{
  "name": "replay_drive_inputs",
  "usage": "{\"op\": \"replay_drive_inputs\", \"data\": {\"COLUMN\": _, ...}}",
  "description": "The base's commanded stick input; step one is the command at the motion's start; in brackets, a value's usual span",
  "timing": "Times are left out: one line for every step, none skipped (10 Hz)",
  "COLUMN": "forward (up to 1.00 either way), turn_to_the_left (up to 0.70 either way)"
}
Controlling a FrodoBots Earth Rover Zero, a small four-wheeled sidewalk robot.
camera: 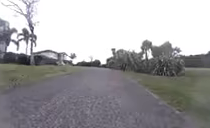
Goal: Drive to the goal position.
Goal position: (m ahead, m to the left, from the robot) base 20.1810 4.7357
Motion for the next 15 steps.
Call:
{"op": "replay_drive_inputs", "data": {"forward": 1.00, "turn_to_the_left": 0.22}}
{"op": "replay_drive_inputs", "data": {"forward": 1.00, "turn_to_the_left": 0.07}}
{"op": "replay_drive_inputs", "data": {"forward": 1.00, "turn_to_the_left": 0.02}}
{"op": "replay_drive_inputs", "data": {"forward": 1.00, "turn_to_the_left": 0.00}}
{"op": "replay_drive_inputs", "data": {"forward": 1.00, "turn_to_the_left": 0.00}}
{"op": "replay_drive_inputs", "data": {"forward": 1.00, "turn_to_the_left": 0.00}}
{"op": "replay_drive_inputs", "data": {"forward": 1.00, "turn_to_the_left": 0.00}}
{"op": "replay_drive_inputs", "data": {"forward": 1.00, "turn_to_the_left": 0.00}}
{"op": "replay_drive_inputs", "data": {"forward": 1.00, "turn_to_the_left": 0.00}}
{"op": "replay_drive_inputs", "data": {"forward": 1.00, "turn_to_the_left": 0.00}}
{"op": "replay_drive_inputs", "data": {"forward": 1.00, "turn_to_the_left": 0.00}}
{"op": "replay_drive_inputs", "data": {"forward": 1.00, "turn_to_the_left": 0.00}}
{"op": "replay_drive_inputs", "data": {"forward": 1.00, "turn_to_the_left": 0.00}}
{"op": "replay_drive_inputs", "data": {"forward": 1.00, "turn_to_the_left": 0.00}}
{"op": "replay_drive_inputs", "data": {"forward": 1.00, "turn_to_the_left": 0.00}}
